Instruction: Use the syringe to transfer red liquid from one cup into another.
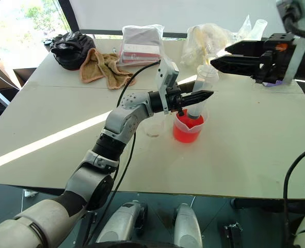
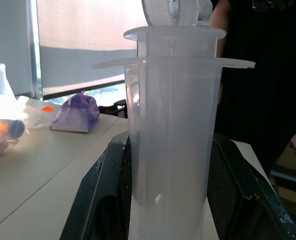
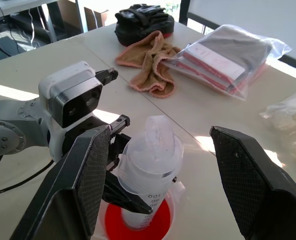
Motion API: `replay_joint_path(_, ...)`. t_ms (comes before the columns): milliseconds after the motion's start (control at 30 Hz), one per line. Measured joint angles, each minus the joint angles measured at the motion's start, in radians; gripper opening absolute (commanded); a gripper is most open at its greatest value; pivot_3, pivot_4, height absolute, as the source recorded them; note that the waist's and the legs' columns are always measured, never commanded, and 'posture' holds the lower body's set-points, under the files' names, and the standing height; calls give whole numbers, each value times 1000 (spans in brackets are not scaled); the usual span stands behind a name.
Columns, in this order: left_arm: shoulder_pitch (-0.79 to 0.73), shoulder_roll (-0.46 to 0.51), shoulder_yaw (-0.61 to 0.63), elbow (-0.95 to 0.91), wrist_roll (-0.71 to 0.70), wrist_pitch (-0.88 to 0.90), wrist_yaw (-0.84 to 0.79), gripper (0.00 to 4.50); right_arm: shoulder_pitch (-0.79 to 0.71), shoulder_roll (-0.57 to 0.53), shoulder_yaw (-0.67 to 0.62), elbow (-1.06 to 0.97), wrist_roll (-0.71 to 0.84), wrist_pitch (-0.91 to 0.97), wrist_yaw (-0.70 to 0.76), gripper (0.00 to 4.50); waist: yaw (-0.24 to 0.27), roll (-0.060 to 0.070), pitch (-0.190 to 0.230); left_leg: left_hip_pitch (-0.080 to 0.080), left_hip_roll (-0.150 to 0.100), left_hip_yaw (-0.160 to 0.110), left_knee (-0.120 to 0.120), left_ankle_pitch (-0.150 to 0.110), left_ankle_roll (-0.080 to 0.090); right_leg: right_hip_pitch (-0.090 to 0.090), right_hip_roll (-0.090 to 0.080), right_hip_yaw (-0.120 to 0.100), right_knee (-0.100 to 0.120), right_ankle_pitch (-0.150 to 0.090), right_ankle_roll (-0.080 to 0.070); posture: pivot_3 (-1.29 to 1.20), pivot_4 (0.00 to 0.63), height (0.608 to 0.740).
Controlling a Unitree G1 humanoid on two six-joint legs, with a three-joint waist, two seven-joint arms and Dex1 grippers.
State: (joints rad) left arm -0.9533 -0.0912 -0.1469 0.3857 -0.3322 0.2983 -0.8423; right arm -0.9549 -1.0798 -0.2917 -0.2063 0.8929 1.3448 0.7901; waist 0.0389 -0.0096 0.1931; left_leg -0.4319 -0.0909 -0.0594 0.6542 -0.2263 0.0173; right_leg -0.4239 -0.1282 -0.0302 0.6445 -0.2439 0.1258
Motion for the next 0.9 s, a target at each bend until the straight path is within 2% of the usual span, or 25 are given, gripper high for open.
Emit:
replay_joint_path(500, 57, 2, -33, -48, 17, 37, 18, 1432, 68, 49, 25, -25, -4, -35, -74, 3299, 0, 0, 0, 0, 0, 0, 1, 0, 0, 0, 0, 0, 1, 0, 0, 0, 150, 740)
replay_joint_path(533, 57, 2, -34, -52, 18, 41, 18, 1432, 69, 50, 32, -25, -4, -36, -76, 2890, -1, 0, 0, 0, 0, 0, 1, 0, 0, 0, 0, 0, 1, 0, 0, 0, 150, 740)
replay_joint_path(600, 57, 2, -35, -57, 17, 41, 19, 1432, 69, 51, 36, -25, -4, -38, -77, 2554, -1, 0, 0, 0, 0, 0, 1, 0, 0, 0, 0, 0, 1, 0, 0, 0, 150, 740)
replay_joint_path(733, 66, 2, -36, -65, 18, 46, 22, 1432, 70, 51, 45, -24, -4, -44, -77, 753, -1, 0, 0, 0, 0, 0, 1, 0, 0, 0, 0, 0, 1, 0, 0, 0, 150, 740)
replay_joint_path(767, 70, 3, -36, -68, 18, 47, 23, 1432, 70, 51, 45, -24, -4, -45, -76, 125, -1, 0, 0, 0, 0, 0, 1, 0, 0, 0, 0, 0, 1, 0, 0, 0, 150, 740)
replay_joint_path(900, 73, 4, -37, -73, 19, 47, 30, 1432, 71, 52, 46, -23, -4, -46, -74, 56, 0, 0, 0, 0, 0, 0, 1, 0, 0, 0, 0, 0, 1, 0, 0, 0, 150, 740)
